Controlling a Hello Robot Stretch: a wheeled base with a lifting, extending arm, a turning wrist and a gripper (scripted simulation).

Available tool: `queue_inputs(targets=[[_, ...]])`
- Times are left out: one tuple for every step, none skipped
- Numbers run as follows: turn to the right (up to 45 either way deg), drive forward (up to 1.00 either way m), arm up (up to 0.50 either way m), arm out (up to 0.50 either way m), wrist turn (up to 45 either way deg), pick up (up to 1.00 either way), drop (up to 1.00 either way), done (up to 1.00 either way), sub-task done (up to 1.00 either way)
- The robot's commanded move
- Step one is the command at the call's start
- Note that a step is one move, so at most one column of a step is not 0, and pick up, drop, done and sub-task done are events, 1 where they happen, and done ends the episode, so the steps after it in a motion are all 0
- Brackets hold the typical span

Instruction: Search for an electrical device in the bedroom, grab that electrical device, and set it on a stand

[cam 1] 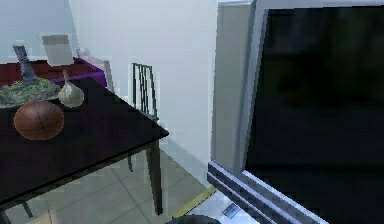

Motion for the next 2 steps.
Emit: queue_inputs(targets=[[0.0, 0.0, 0.0, 0.42, 0.0, 0.0, 0.0, 0.0, 0.0], [0.0, 0.0, 0.0, 0.0, 39.0, 0.0, 0.0, 0.0, 0.0]])
